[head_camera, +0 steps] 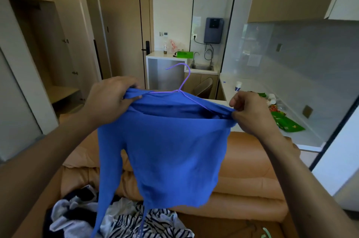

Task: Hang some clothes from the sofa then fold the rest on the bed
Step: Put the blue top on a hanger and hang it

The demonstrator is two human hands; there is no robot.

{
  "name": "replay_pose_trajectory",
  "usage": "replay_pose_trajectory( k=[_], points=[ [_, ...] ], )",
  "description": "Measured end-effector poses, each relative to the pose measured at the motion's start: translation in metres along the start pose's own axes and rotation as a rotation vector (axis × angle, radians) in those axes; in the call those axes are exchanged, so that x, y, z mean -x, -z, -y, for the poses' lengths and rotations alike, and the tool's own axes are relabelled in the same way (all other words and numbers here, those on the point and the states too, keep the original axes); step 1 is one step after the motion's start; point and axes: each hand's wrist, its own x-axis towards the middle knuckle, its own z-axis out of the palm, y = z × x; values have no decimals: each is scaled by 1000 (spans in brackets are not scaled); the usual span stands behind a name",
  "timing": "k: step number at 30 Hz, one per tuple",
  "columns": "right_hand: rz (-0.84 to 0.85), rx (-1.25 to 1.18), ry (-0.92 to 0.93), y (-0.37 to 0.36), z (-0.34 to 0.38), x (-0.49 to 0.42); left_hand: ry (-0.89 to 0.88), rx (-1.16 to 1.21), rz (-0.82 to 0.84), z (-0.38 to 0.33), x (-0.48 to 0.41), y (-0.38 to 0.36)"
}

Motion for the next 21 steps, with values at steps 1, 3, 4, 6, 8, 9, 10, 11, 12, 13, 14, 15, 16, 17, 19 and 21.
replay_pose_trajectory(
  k=[1,3,4,6,8,9,10,11,12,13,14,15,16,17,19,21],
  points=[
    [-28,-3,12,-1,2,0,1,4,-13,-1,0,2],
    [-83,-76,80,-3,14,-2,-18,-3,-20,-7,-2,4],
    [-94,-149,121,-4,23,-4,-32,-11,-18,-11,-4,4],
    [-46,-342,180,-5,37,-10,-52,-25,-18,-16,-7,6],
    [47,-519,218,-5,45,-13,-52,-37,-31,-15,-9,10],
    [69,-583,213,-4,43,-13,-44,-37,-38,-12,-9,12],
    [72,-618,193,0,39,-12,-32,-30,-45,-7,-8,14],
    [79,-631,164,3,30,-12,-21,-19,-58,-2,-7,17],
    [106,-607,113,7,18,-12,-13,-3,-76,3,-5,19],
    [166,-563,46,8,3,-13,-6,20,-91,8,-2,20],
    [256,-529,-20,8,-12,-13,2,50,-99,14,0,21],
    [357,-534,-78,5,-28,-14,15,79,-101,21,1,20],
    [446,-559,-128,0,-39,-13,32,104,-103,29,3,19],
    [512,-606,-175,-8,-47,-12,52,123,-104,35,4,18],
    [567,-679,-243,-23,-54,-11,82,166,-104,44,5,13],
    [601,-775,-319,-39,-51,-10,93,217,-98,49,5,8]
  ],
)
